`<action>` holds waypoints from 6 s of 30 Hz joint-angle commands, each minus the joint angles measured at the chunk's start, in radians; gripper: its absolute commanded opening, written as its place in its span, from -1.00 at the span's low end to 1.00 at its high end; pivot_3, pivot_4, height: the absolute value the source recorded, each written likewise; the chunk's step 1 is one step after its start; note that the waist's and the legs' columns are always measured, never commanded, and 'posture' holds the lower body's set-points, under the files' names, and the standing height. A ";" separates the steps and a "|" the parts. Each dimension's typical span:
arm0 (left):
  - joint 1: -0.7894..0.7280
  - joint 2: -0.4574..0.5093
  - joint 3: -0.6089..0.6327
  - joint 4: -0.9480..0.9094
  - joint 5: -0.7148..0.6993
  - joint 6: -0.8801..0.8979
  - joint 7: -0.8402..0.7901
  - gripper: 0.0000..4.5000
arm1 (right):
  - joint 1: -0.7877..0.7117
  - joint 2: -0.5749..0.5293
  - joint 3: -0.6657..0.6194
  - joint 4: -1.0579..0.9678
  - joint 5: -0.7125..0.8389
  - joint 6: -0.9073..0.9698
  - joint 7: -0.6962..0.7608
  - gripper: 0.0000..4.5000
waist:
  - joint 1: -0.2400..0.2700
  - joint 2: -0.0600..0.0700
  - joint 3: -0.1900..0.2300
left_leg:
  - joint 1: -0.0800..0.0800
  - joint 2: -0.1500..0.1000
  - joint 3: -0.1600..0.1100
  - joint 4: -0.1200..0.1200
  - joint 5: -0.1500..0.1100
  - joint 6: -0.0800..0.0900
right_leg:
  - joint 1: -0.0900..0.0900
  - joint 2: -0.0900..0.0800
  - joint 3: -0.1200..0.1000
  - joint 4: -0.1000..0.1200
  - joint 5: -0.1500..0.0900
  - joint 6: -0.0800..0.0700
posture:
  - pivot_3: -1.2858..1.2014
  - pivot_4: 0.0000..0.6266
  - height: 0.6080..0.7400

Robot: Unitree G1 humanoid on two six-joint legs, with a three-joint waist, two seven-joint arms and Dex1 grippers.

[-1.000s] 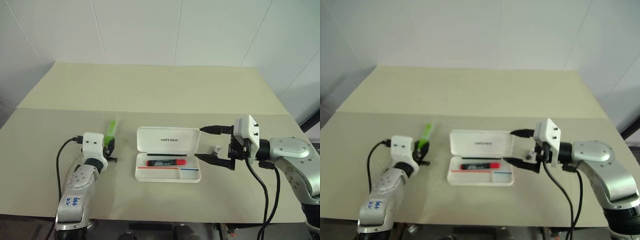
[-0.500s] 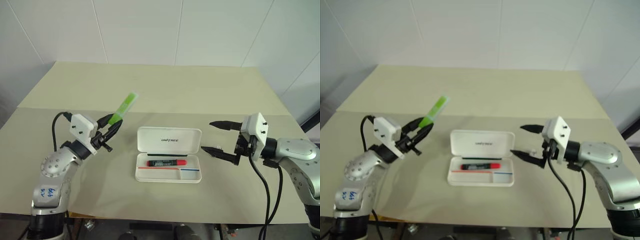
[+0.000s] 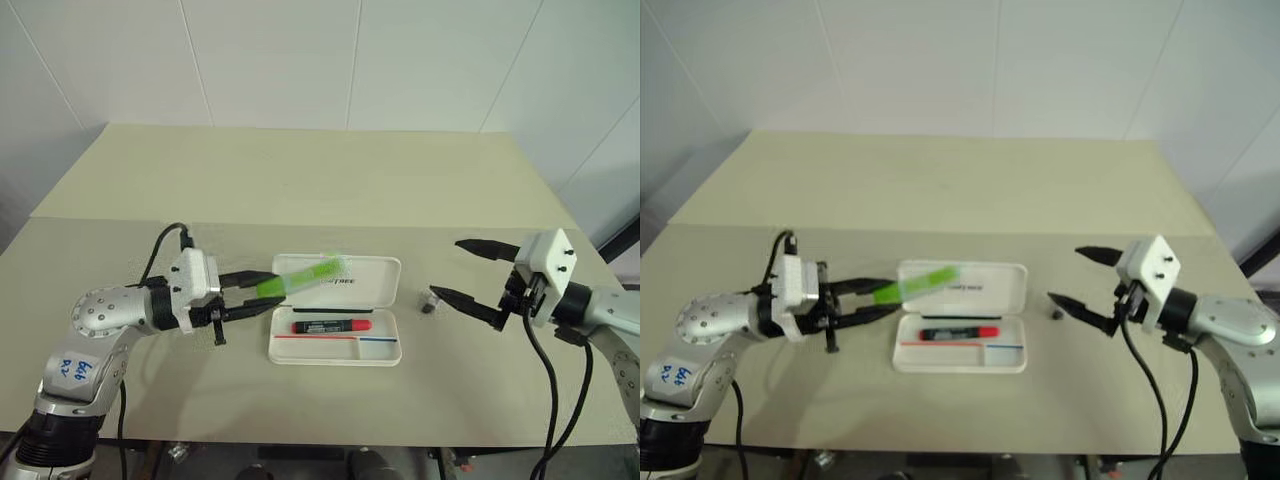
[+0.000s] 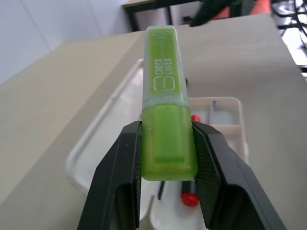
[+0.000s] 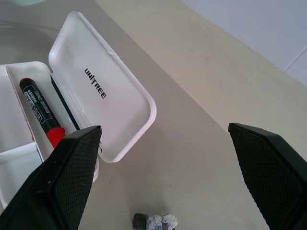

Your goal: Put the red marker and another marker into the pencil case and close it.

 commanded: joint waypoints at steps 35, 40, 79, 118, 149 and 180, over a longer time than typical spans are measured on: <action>-0.172 -0.051 -0.278 0.274 0.242 -0.076 -0.171 -0.51 | 0.223 0.032 -0.141 -0.344 0.106 0.147 -0.240 1.00 | 0.003 0.000 0.000 | 0.000 0.000 0.000 0.001 0.000 0.000 | 0.000 0.001 0.000 0.002 0.000 0.000 | 0.03 -0.52 1.00; -0.170 -0.048 -0.279 0.265 0.242 -0.065 -0.168 -0.51 | 0.215 0.041 -0.126 -0.335 0.099 0.137 -0.241 1.00 | 0.003 0.000 0.000 | 0.000 0.000 0.000 0.001 0.000 0.000 | 0.000 0.001 0.000 0.002 0.000 0.000 | 0.03 -0.52 1.00; -0.152 -0.008 -0.070 0.087 -0.005 0.110 -0.139 0.99 | 0.139 0.402 0.146 -0.277 -0.079 0.445 -0.779 1.00 | -0.002 0.000 0.000 | 0.000 0.000 -0.001 0.000 0.000 0.000 | -0.002 0.001 0.000 0.003 -0.001 -0.001 | 0.03 -0.52 1.00; -0.180 0.010 -0.046 0.062 -0.018 0.139 -0.092 1.00 | -0.019 0.607 0.185 -0.107 -0.271 0.492 -0.918 -0.84 | -0.004 0.000 0.000 | -0.001 0.000 -0.001 -0.002 0.000 0.000 | -0.004 0.001 -0.001 0.003 -0.002 -0.003 | 0.03 -0.52 1.00; -0.095 0.000 -0.058 0.133 -0.010 0.034 -0.165 1.00 | 0.031 -0.012 0.119 -0.050 0.000 0.039 0.111 -0.84 | -0.004 0.001 0.000 | 0.000 0.000 0.000 0.001 0.000 0.001 | -0.001 0.001 0.000 0.002 -0.001 -0.001 | 0.03 -0.52 1.00; -0.024 0.077 -0.010 0.128 -0.003 -0.001 -0.164 1.00 | -0.123 0.089 0.451 0.158 -0.149 -0.164 0.298 -0.84 | -0.002 0.001 0.001 | 0.000 0.000 0.000 0.001 0.000 0.001 | -0.001 0.000 0.000 0.003 -0.001 -0.001 | 0.03 -0.52 1.00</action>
